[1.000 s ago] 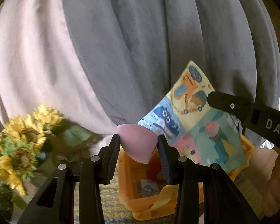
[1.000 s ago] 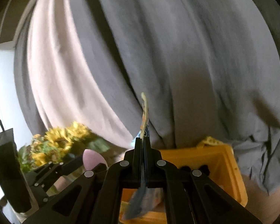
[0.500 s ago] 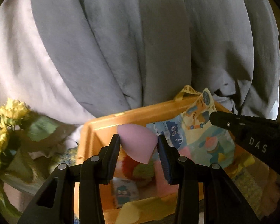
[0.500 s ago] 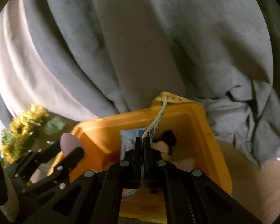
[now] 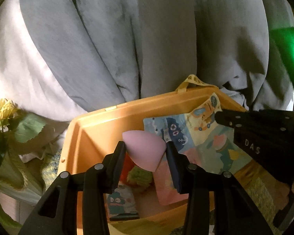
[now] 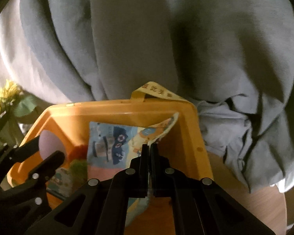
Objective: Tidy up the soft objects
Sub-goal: 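Open both grippers to drop the sponge and book into the crate, then withdraw both grippers from the crate toward the white cloth and green frog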
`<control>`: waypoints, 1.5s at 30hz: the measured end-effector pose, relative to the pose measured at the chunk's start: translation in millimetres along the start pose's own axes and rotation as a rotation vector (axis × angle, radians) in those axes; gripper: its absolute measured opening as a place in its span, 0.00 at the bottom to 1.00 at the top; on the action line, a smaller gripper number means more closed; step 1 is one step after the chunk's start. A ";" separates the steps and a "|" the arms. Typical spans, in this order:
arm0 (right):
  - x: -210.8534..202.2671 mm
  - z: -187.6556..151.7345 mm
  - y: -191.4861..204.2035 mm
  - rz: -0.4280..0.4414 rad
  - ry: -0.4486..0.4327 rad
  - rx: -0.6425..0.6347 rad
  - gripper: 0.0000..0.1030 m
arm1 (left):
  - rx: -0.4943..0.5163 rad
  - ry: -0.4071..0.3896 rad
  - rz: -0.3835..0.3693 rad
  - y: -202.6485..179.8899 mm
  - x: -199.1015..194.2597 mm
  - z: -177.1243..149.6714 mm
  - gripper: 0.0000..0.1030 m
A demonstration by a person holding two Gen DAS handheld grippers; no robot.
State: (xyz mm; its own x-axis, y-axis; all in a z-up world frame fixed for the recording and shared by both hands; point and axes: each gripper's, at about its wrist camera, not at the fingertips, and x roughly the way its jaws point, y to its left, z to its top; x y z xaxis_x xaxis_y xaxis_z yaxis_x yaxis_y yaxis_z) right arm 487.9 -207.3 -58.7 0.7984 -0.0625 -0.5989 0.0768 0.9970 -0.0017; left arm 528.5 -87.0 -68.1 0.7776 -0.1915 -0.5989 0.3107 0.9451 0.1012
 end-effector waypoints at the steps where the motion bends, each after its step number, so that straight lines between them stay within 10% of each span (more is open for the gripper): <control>1: -2.0 -0.2 -0.4 0.007 -0.009 0.001 0.09 | -0.002 0.001 -0.004 0.2 0.5 -0.4 0.42; 4: -8.3 -2.3 -1.7 -0.004 -0.036 0.010 0.42 | -0.015 0.007 -0.019 0.7 1.1 -1.8 0.48; 19: -87.0 -8.9 -1.8 -0.161 -0.282 0.033 0.75 | -0.111 -0.097 -0.010 8.0 -55.7 -2.6 0.80; 35: -154.4 -58.6 8.0 -0.166 -0.352 0.018 0.80 | -0.049 -0.211 0.036 -9.3 -136.6 -46.1 0.85; 45: -153.8 -100.5 6.2 -0.136 -0.220 0.022 0.80 | -0.030 -0.092 0.005 -22.8 -134.2 -93.7 0.85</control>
State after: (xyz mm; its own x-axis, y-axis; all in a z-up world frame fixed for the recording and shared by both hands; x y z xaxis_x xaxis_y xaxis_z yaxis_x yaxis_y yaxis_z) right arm 305.6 -187.0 -47.1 0.8903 -0.2070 -0.4057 0.2039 0.9776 -0.0513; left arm 365.8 -58.1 -64.5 0.8263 -0.2090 -0.5230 0.2915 0.9532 0.0798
